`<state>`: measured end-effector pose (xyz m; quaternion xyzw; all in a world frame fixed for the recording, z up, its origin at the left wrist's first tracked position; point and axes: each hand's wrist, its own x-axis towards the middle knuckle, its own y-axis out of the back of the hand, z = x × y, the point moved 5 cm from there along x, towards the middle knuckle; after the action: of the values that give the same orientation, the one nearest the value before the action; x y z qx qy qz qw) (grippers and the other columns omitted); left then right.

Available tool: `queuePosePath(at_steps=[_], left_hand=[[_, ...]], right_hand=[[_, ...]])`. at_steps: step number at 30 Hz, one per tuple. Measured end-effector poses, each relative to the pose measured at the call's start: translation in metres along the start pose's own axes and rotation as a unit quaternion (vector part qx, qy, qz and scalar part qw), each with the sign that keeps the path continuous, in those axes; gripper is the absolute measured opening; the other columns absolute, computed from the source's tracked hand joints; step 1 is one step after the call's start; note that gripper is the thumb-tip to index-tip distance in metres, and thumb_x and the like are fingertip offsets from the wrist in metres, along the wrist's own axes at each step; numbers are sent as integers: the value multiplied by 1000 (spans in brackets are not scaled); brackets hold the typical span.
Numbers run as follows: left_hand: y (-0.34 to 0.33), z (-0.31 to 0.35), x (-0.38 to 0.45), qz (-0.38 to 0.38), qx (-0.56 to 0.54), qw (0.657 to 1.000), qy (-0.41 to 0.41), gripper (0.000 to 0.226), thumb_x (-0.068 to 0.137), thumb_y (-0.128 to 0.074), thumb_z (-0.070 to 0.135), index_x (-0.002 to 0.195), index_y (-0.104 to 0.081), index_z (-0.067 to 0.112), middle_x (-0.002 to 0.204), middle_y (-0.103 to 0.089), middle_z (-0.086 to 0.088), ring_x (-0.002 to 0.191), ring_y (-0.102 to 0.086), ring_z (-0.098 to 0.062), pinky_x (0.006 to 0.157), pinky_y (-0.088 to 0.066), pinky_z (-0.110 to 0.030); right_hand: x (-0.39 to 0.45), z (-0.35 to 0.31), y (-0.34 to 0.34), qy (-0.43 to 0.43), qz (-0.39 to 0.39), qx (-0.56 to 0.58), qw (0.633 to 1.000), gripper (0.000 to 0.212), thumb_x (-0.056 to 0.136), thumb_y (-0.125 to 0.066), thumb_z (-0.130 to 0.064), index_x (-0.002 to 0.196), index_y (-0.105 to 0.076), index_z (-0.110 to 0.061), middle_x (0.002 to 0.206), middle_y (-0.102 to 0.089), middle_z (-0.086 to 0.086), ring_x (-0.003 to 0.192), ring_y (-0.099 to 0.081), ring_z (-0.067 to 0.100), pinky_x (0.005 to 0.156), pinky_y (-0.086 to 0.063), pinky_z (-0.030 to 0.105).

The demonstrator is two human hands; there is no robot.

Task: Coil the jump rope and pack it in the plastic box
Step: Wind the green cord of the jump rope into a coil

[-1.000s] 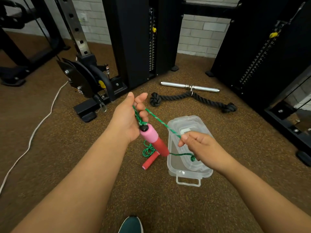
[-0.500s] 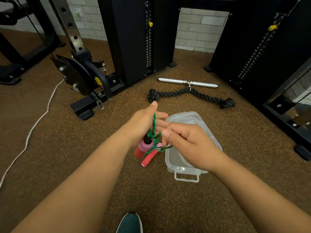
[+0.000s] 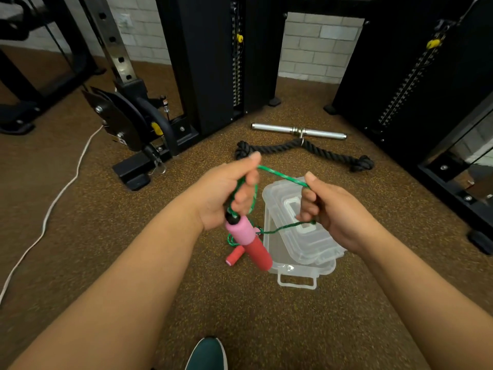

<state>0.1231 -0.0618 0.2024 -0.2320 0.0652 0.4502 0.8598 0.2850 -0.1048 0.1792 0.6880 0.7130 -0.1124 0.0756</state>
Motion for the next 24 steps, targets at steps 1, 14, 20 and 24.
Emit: queuePosePath(at_steps=[1,14,20,24], left_hand=[[7,2,0,25,-41,999,-4,47,89,-49,43,48,-47,22,32,-34,8,28,-28,-6,39,-22,-21],[42,19,-6,196,-117,972,-54,46,97,-42,42,55,-40,24,34,-32,10,31,-27,-6,39,-28,-19],[27,13,-5,126,-81,989,-14,46,96,-43,41,54,-44,23,35,-34,9,31,-28,-6,39,-28,-20],[-4,3,-4,3,-8,999,45,48,95,-43,40,53,-52,20,35,-40,7,30,-33,-8,39,-29,-19]], right_hand=[[-1,2,3,-1,-5,7,1000,43,96,-41,-41,59,-45,-20,58,-54,0,67,-59,18,93,-42,38],[1,11,25,-8,57,-85,995,19,93,-55,-18,99,-73,-13,70,-64,2,58,-53,13,68,-50,29],[-6,-1,31,114,216,-324,914,15,89,-61,-24,99,-70,-31,97,-70,-11,86,-66,12,63,-47,11],[2,9,6,93,56,-314,943,48,90,-60,-24,133,-46,-42,139,-49,-12,124,-51,9,98,-45,24]])
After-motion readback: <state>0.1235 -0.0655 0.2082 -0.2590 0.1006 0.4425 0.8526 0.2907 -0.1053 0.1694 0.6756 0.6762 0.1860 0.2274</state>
